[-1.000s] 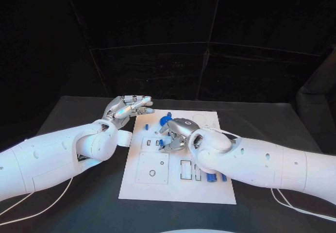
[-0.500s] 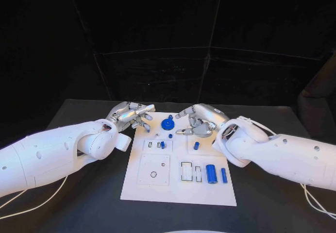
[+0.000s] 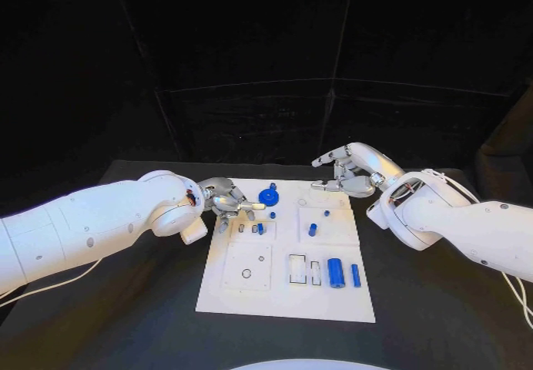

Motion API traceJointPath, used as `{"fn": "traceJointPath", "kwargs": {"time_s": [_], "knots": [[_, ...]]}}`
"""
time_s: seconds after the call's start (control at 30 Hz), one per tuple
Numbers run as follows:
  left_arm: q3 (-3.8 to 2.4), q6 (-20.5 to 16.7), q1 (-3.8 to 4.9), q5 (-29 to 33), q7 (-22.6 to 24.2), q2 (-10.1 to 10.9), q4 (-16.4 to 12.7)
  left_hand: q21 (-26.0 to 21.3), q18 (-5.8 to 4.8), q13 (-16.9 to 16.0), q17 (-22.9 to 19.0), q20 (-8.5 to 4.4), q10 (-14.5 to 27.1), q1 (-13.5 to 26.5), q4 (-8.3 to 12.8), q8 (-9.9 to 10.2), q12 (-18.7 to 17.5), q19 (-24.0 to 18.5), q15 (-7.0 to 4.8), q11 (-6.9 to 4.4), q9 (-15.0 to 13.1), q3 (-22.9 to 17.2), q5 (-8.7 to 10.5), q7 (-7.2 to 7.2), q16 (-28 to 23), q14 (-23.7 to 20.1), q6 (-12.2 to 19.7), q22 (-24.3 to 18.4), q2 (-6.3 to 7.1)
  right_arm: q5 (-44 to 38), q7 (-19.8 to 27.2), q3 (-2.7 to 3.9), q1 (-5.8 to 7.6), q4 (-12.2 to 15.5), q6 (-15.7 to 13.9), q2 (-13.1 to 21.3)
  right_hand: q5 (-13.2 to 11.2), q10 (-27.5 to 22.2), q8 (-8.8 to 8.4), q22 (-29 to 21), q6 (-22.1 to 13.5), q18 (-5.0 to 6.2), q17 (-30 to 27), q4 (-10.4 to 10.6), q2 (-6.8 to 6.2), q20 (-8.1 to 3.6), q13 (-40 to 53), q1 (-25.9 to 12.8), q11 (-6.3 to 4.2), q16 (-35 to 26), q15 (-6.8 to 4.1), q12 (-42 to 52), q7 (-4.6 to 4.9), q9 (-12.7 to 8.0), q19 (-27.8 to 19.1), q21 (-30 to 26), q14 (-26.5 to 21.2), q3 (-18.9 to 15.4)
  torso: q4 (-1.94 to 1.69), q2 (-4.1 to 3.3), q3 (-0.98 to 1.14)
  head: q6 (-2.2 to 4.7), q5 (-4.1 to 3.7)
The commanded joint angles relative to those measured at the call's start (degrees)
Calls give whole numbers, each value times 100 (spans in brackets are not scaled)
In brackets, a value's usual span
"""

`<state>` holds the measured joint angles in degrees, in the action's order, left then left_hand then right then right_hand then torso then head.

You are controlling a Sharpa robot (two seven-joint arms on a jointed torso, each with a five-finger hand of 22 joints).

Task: Assemble the parts on the task board

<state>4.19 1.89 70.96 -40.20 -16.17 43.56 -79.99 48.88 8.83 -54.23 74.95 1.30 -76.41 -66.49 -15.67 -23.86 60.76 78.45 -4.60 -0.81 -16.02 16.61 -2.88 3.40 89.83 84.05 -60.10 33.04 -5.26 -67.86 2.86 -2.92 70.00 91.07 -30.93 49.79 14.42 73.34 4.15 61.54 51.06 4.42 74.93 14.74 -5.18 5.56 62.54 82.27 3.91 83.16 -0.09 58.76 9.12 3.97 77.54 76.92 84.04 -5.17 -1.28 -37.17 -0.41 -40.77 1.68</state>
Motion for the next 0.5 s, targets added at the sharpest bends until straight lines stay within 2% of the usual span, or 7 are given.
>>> {"fn": "traceJointPath", "kwargs": {"time_s": [0.03, 0.17, 0.2, 0.23, 0.27, 0.4, 0.5], "knots": [[-5, 678, 46, -1127, -966, -140, 89, 145, -37, -220, 1505, 4, 112, -35, -65, -321, 237, -102, 7, -10, -263, 94, 19, 0, 17, 595, 169, 143, -41, 210, 104, 2, 30, -19, -45, 16, 18, -45, 33, -42, 44, 113, 198, -16, 47, -3, -40, 20, 4, -39, -43, -47, 6, -2, -39, -36, 278, -34, 14, 48, 42, -55, 25], [8, 721, 86, -1333, -1113, -339, 213, 208, -21, -287, 1505, 15, 178, 1, -76, -574, 322, -200, 9, -12, -488, 197, 18, 0, 17, 595, 363, 192, -76, 231, 83, 2, 54, -46, -22, 22, 28, -67, 33, -82, 43, 119, 160, -19, 59, -6, -86, 24, 2, -66, -45, -91, 4, -3, -56, -61, 269, -43, 28, 48, 60, -86, 54], [19, 715, 94, -1360, -1132, -382, 241, 723, -122, -257, 1505, 16, 217, 12, -79, -628, 302, -20, 7, -9, -540, 228, 19, 3, 17, 595, 424, 880, -81, 239, 80, 2, 59, -55, -17, 20, 38, -100, 33, -158, 41, 132, 110, -22, 70, -8, -149, 29, 1, -103, -47, -157, 3, -4, -90, -105, 256, -53, 33, 48, 66, -99, 72], [45, 705, 108, -1388, -1151, -434, 273, 959, -160, -239, 1505, 11, 244, 16, -78, -670, 289, 64, 11, -3, -581, 250, 21, 1, 17, 595, 468, 1180, -84, 249, 76, 2, 64, -66, -9, 16, 41, -106, 33, -172, 40, 134, 100, -23, 73, -9, -161, 30, 0, -111, -48, -169, 3, -5, -95, -114, 254, -56, 30, 45, 57, -104, 72], [65, 701, 118, -1401, -1161, -467, 293, 1001, -163, -234, 1505, 11, 257, 13, -76, -696, 287, 74, 11, -2, -607, 262, 20, 3, 17, 595, 502, 1222, -89, 255, 73, 2, 66, -72, -5, 14, 41, -106, 33, -172, 40, 134, 100, -23, 73, -9, -161, 30, 0, -111, -48, -169, 3, -5, -95, -114, 254, -56, 33, 47, 61, -113, 76], [193, 715, 191, -1451, -1208, -656, 417, 1192, -183, -254, 1505, 9, 275, -11, -69, -807, 313, 103, 13, 0, -711, 304, 19, 1, 17, 595, 598, 1440, -112, 279, 50, 2, 76, -99, 20, 0, 58, -116, 33, -199, 37, 139, 76, -26, 85, -11, -190, 35, -1, -131, -49, -195, 2, -6, -106, -134, 248, -63, 23, 39, 46, -133, 77], [249, 757, 226, -1465, -1230, -754, 485, 1331, -203, -309, 1505, 8, 252, -25, -68, -880, 366, 128, 9, -5, -773, 320, 19, -6, 17, 595, 626, 1615, -139, 286, 33, 2, 80, -112, 45, -17, 101, -119, 33, -215, 34, 140, 66, -32, 98, -14, -219, 44, -3, -145, -52, -215, 1, -6, -108, -150, 248, -74, 24, 28, 39, -140, 74]]}}
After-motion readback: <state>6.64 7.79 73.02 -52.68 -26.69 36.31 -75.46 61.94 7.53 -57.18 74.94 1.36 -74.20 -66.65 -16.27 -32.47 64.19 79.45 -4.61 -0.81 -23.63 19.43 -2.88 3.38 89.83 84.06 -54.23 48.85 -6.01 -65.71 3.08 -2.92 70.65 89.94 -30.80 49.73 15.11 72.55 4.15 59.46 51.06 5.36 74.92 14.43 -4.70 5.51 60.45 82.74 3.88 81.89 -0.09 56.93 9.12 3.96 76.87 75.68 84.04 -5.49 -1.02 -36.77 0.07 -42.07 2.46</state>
